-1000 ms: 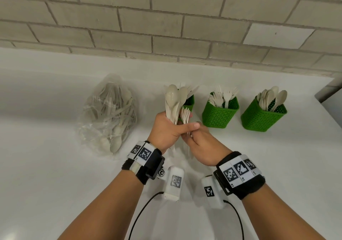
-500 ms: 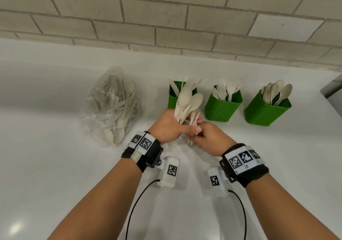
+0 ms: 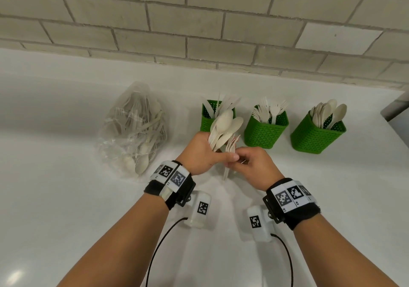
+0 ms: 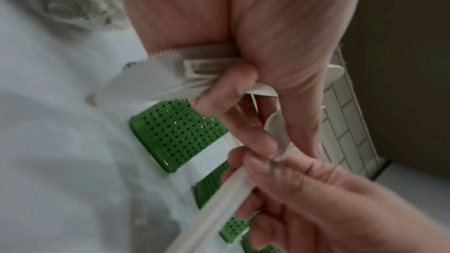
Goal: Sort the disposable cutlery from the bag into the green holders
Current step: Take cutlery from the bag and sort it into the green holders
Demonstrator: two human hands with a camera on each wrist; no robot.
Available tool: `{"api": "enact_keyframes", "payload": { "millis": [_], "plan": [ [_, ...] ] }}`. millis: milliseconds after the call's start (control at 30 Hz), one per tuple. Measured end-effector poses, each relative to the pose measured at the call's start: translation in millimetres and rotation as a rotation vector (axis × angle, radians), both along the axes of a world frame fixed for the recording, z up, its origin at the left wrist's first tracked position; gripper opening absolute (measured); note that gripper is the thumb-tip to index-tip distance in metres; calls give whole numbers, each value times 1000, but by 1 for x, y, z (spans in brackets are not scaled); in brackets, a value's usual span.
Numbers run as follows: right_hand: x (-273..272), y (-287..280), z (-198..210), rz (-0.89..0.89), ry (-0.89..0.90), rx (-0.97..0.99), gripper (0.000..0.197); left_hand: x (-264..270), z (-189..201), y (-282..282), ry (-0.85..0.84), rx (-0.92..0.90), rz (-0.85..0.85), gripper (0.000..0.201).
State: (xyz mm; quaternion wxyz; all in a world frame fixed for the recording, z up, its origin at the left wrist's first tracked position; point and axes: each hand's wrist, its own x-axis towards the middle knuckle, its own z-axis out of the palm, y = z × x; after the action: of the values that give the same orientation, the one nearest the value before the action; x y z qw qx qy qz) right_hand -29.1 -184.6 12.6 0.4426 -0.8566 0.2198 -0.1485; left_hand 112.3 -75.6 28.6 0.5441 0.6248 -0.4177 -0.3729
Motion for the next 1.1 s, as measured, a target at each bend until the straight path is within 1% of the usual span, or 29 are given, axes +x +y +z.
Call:
{"api": "enact_keyframes", "payload": {
  "millis": [67, 133, 167, 200, 233, 300, 400, 500, 567, 633, 667, 700, 733, 767, 833, 900, 967, 1033, 1067, 1100],
  "plan": [
    [-3, -6, 10, -32, -6, -35, 17, 0, -3, 2, -50, 7, 10, 23],
    [-8, -17, 26, -132, -46, -85, 5, 0, -5, 5, -10, 10, 76, 22],
    [-11, -25, 36, -197, -72, -131, 2, 0, -7, 8, 7, 13, 123, 19],
    [-14, -35, 46, -264, -107, -186, 5, 0, -9, 9, 18, 15, 163, 16],
    [-16, -44, 57, -333, -148, -235, 12, 0, -11, 11, 26, 16, 188, 13],
    [-17, -61, 77, -445, -221, -297, 18, 0, -14, 13, 36, 15, 208, 11],
    [-12, -77, 92, -535, -197, -415, 15, -3, -16, 12, 43, 7, 212, 7],
    [-5, -90, 87, -538, -95, -457, 18, -6, -17, 9, 62, -1, 209, 8],
    [-1, -97, 78, -487, 44, -453, 21, -7, -16, 8, 70, -6, 209, 6],
    [3, -96, 70, -422, 152, -359, 13, -8, -16, 7, 91, -4, 208, 3],
    [4, -95, 66, -397, 180, -301, 23, -8, -16, 7, 107, -6, 202, 2],
    [6, -94, 63, -384, 176, -253, 32, -9, -16, 6, 123, -9, 195, 2],
    [7, -92, 61, -397, 163, -233, 36, -10, -15, 5, 137, -11, 189, 2],
    [7, -89, 61, -414, 128, -233, 34, -10, -15, 4, 150, -13, 183, 3],
    [7, -84, 59, -437, 62, -263, 24, -11, -12, 3, 176, -11, 185, 4],
    [5, -80, 55, -408, 52, -283, 16, -12, -9, 2, 183, -1, 188, 10],
    [4, -75, 51, -402, 59, -306, 16, -13, -7, 2, 189, 11, 179, 15],
    [5, -65, 53, -460, -20, -353, 16, -14, -5, 1, 211, -1, 169, 15],
    [6, -56, 56, -465, -91, -327, 14, -14, -4, 0, 220, -6, 163, 15],
    [8, -47, 61, -425, -136, -257, 14, -14, -4, -1, 221, -10, 157, 15]
  ]
}}
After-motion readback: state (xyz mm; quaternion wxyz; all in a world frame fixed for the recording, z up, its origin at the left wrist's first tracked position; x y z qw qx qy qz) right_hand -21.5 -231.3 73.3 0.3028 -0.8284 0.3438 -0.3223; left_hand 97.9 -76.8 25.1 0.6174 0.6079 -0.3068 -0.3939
